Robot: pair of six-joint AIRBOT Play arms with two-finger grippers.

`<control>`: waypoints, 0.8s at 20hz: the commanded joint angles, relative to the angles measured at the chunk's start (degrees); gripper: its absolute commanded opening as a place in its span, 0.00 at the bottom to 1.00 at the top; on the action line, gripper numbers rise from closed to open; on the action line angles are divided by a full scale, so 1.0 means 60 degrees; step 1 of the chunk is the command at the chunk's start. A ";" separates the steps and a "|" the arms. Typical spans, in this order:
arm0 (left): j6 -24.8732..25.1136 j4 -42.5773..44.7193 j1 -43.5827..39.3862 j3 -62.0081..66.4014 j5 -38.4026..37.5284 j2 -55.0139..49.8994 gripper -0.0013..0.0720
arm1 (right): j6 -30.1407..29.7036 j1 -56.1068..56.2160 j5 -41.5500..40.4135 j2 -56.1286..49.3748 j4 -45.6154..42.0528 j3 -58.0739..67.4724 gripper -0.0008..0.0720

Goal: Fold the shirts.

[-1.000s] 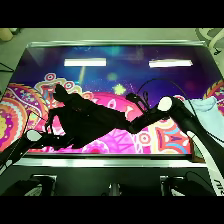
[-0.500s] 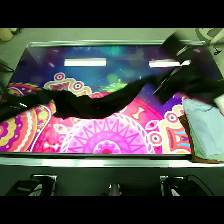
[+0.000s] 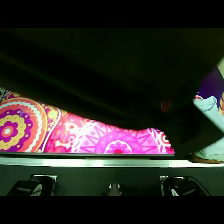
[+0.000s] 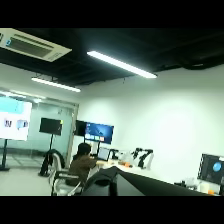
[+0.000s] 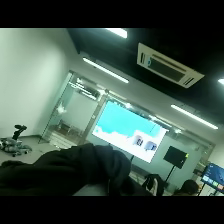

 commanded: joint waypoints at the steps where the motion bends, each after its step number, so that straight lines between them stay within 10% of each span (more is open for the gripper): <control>1: -0.1399 0.2055 0.0011 0.0324 -0.1566 -0.0517 0.04 | 0.0058 0.0000 0.1060 -0.0229 -0.0262 0.0211 0.04; 7: -0.1825 0.3748 0.0007 -0.0605 -0.4594 -0.2878 0.05 | 0.0066 0.0000 0.4987 -0.3384 -0.0517 0.0208 0.04; 16: -0.3140 0.3362 0.0641 -0.3056 -0.4666 -0.7497 0.05 | 0.1985 0.0000 0.4051 -0.9737 0.0838 0.0211 0.04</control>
